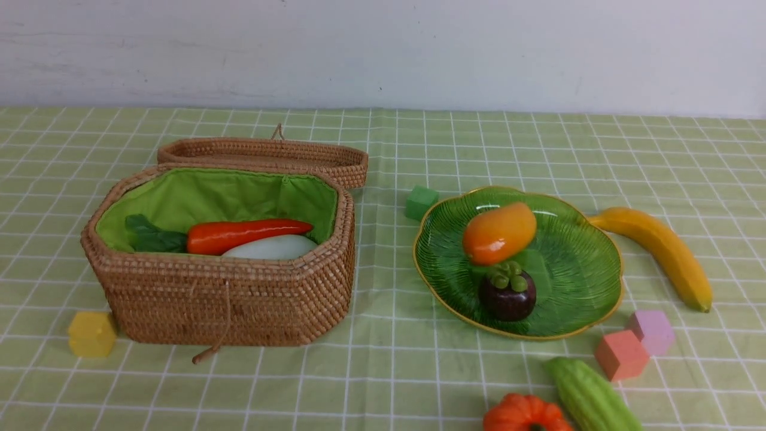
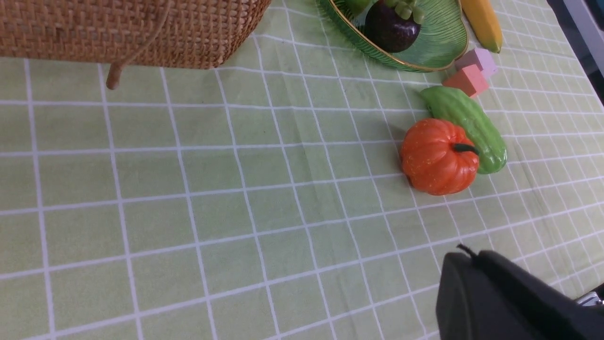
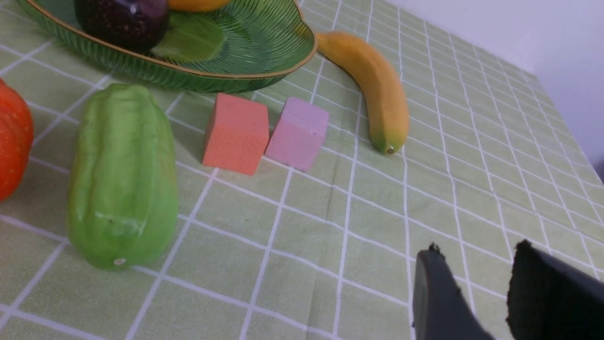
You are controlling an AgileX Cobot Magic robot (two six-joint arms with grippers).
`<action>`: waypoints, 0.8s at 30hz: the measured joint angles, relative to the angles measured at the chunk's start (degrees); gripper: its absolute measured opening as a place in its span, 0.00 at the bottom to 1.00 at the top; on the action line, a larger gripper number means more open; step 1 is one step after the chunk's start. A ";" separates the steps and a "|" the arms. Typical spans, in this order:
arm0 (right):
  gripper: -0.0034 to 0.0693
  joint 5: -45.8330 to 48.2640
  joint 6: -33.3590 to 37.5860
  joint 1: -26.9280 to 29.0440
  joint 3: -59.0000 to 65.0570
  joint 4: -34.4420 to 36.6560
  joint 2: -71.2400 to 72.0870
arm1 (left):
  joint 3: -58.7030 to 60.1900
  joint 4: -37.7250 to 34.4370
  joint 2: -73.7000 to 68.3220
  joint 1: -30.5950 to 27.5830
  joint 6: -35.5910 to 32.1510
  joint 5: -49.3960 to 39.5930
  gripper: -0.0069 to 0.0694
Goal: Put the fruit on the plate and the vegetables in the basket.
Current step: Use the right arm to grab a banana and put it into the right plate
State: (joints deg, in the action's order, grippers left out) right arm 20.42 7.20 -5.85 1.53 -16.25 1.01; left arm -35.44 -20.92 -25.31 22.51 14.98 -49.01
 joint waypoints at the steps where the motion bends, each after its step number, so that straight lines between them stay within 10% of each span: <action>1: 0.38 0.00 0.00 0.00 0.00 0.00 0.00 | 0.00 0.05 0.00 0.00 0.00 0.00 0.07; 24: 0.38 0.00 0.00 0.00 0.00 0.00 0.00 | 1.28 0.18 3.29 0.00 0.00 0.33 0.10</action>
State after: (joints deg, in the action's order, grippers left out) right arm 20.42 7.20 -5.85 1.53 -16.25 1.01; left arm -34.16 -20.75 -22.03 22.51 14.98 -48.68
